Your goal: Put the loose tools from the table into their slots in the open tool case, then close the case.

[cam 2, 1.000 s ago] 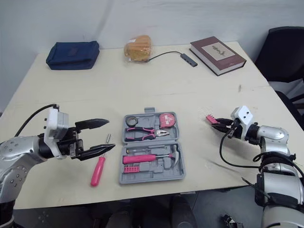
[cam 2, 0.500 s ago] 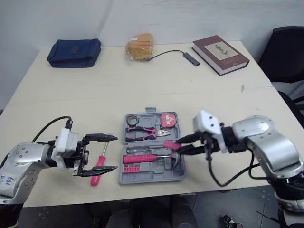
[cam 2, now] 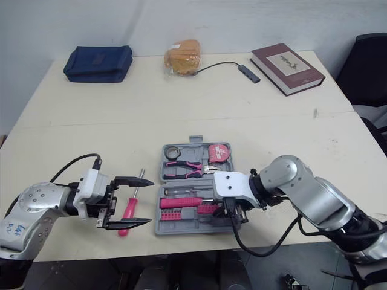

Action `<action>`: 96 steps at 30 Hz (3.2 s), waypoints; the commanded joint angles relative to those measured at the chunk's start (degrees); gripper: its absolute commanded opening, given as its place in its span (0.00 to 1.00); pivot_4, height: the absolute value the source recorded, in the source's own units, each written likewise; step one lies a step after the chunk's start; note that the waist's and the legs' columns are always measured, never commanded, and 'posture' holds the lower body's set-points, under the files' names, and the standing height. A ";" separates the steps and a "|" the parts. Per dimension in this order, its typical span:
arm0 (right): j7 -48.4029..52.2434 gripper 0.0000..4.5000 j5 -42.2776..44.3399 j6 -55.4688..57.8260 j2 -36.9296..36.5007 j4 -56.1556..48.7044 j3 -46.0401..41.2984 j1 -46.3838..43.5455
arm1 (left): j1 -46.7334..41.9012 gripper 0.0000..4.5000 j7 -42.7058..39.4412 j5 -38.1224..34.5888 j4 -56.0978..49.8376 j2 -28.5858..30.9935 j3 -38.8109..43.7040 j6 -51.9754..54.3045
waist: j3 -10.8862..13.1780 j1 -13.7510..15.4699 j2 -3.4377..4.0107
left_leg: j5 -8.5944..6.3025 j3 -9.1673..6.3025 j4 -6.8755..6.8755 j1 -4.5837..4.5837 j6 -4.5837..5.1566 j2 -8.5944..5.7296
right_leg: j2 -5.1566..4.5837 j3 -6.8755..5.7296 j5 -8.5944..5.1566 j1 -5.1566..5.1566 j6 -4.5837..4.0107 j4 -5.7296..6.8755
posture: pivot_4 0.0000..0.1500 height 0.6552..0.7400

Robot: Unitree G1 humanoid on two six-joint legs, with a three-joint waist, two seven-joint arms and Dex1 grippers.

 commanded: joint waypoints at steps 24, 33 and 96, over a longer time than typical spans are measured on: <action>4.01 0.16 -8.28 -0.06 4.43 3.54 7.94 -5.83 | 2.82 1.00 4.59 -0.34 -5.73 -0.79 0.98 2.38 | -0.03 0.23 -0.07 | 0.04 -0.02 0.10 0.04 0.00 0.01 | 0.08 -0.01 0.01 0.01 0.01 0.15 | 1.00 1.00; 1.81 0.16 -8.65 2.89 7.27 2.85 8.17 -5.37 | 4.43 1.00 4.69 0.14 -5.54 -0.98 1.44 1.52 | -0.08 -0.03 -0.15 | 0.04 -0.03 0.09 0.09 0.00 0.07 | 0.08 -0.01 0.00 0.02 -0.02 0.23 | 1.00 1.00; 1.16 0.64 8.63 -52.12 4.57 42.46 -51.77 31.25 | 20.25 1.00 23.19 8.68 11.09 -9.21 31.14 -15.45 | -0.20 0.38 -0.43 | -0.18 -0.04 0.30 0.23 0.59 0.03 | -0.10 -0.06 0.28 0.48 0.19 -0.06 | 1.00 1.00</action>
